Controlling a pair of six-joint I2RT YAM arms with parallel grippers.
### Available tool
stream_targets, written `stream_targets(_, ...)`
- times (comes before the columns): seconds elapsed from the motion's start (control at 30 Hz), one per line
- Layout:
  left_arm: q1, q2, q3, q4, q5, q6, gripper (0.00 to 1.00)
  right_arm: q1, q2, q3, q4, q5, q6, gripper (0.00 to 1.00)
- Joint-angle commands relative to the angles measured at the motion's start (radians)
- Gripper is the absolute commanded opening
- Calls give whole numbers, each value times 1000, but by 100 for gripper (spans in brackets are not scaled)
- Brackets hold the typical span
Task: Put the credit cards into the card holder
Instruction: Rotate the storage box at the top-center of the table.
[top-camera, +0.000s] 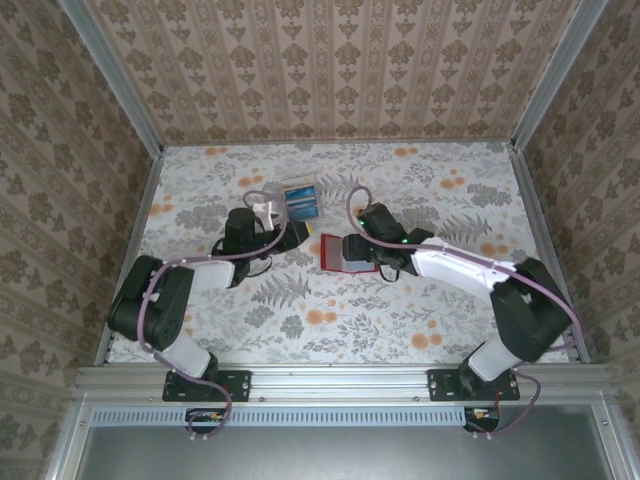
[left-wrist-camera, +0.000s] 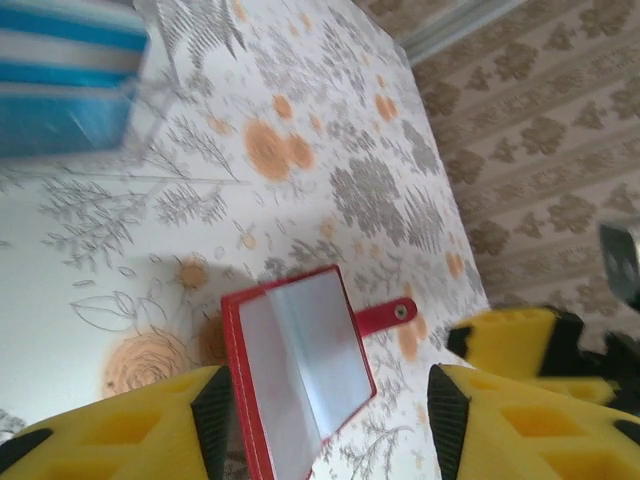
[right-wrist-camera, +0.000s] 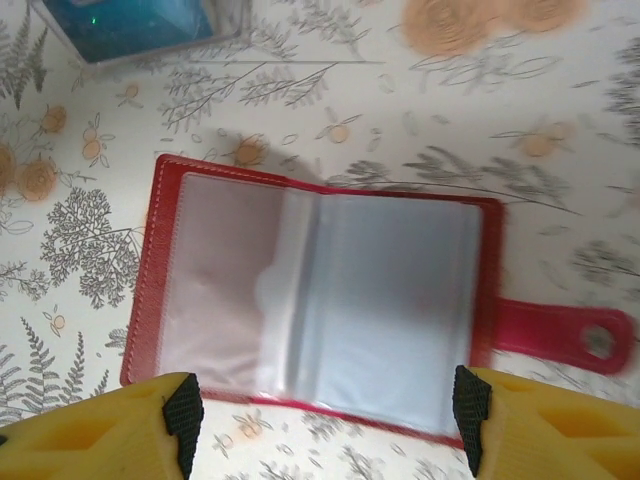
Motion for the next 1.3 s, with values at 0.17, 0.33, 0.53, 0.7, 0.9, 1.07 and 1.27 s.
stream_targets(0.17, 88, -13, 305, -645, -358, 246, 64, -54, -131, -39, 72, 22, -52, 73)
stream_targets(0.33, 149, 97, 405, -658, -324, 247, 65, -60, -63, 16, 81, -13, -55, 73)
stream_targets(0.53, 122, 227, 457, -537, -199, 153, 66, -60, -51, 44, 65, -30, -64, 73)
stream_targets(0.7, 54, 303, 499, -485, -243, 90, 67, -90, -71, 5, 76, -41, -42, 73)
stream_targets(0.9, -82, 439, 658, -428, -184, 47, 67, -122, -115, -78, 138, -67, -6, 73)
stream_targets(1.07, -204, 556, 847, -423, -106, 61, 66, -156, -152, -93, 127, -93, 11, 73)
stream_targets(1.27, -233, 458, 798, -458, -162, 114, 65, -193, -225, -126, 103, -95, 23, 74)
